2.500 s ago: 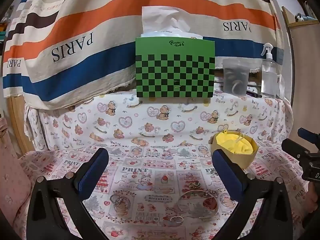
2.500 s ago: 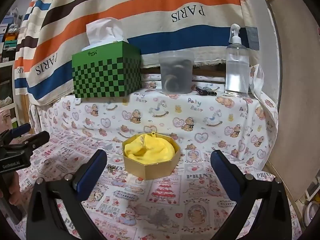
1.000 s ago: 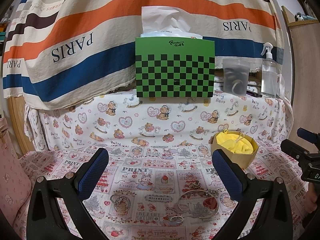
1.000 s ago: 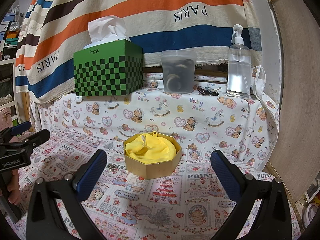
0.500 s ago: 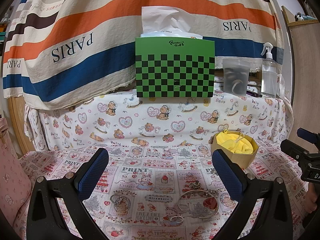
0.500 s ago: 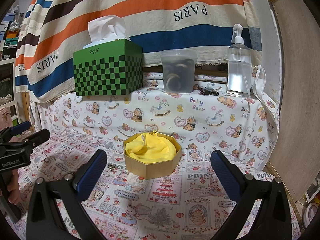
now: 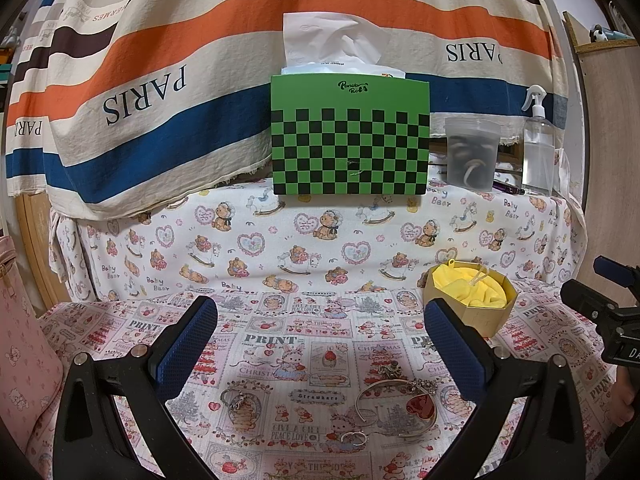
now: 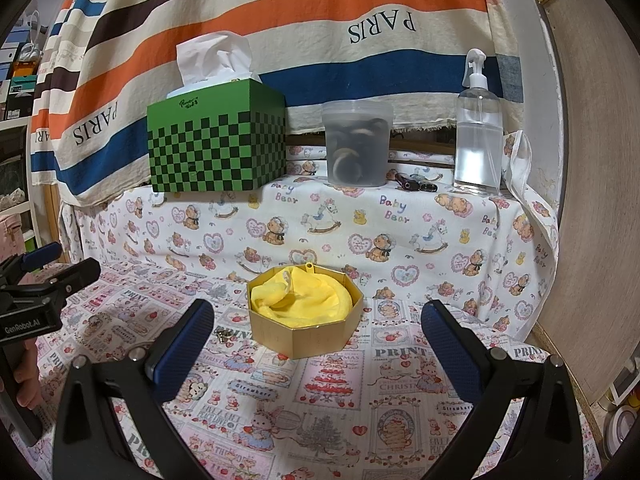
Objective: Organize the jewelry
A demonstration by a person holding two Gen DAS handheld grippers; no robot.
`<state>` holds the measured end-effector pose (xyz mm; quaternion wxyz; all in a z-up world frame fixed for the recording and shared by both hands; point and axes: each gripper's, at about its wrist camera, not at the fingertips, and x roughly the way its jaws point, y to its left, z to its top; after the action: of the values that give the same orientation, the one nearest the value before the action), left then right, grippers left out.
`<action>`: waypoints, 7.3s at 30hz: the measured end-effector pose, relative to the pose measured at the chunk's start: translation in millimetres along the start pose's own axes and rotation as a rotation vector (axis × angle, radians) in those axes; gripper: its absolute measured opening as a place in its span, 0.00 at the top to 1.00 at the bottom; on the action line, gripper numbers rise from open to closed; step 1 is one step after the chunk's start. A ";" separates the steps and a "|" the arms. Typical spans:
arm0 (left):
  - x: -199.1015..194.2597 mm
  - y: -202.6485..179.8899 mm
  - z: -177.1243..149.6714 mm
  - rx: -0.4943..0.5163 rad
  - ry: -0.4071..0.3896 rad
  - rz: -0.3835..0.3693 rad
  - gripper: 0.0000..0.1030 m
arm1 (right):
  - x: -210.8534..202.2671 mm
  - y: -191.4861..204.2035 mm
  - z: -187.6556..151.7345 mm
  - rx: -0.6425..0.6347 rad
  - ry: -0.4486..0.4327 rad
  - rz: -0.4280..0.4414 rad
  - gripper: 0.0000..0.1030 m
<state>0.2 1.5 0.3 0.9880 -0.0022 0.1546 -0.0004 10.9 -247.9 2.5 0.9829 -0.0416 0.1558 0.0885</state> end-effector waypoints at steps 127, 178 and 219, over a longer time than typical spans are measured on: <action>72.0 65.0 -21.1 -0.143 0.612 0.155 0.65 | 8.9 -6.8 -1.5 0.032 0.056 -0.048 0.00; 32.1 69.1 0.9 -0.249 0.302 0.078 0.80 | 69.1 58.0 -30.9 0.028 0.559 0.250 0.91; 14.6 47.7 6.7 -0.154 0.201 0.050 0.80 | 45.1 26.8 -6.4 0.178 0.399 0.369 0.89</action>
<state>16.1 49.2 2.0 0.9640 -0.0742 0.2526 0.0361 46.2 -215.0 -19.1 0.8998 0.0572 0.3585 0.2419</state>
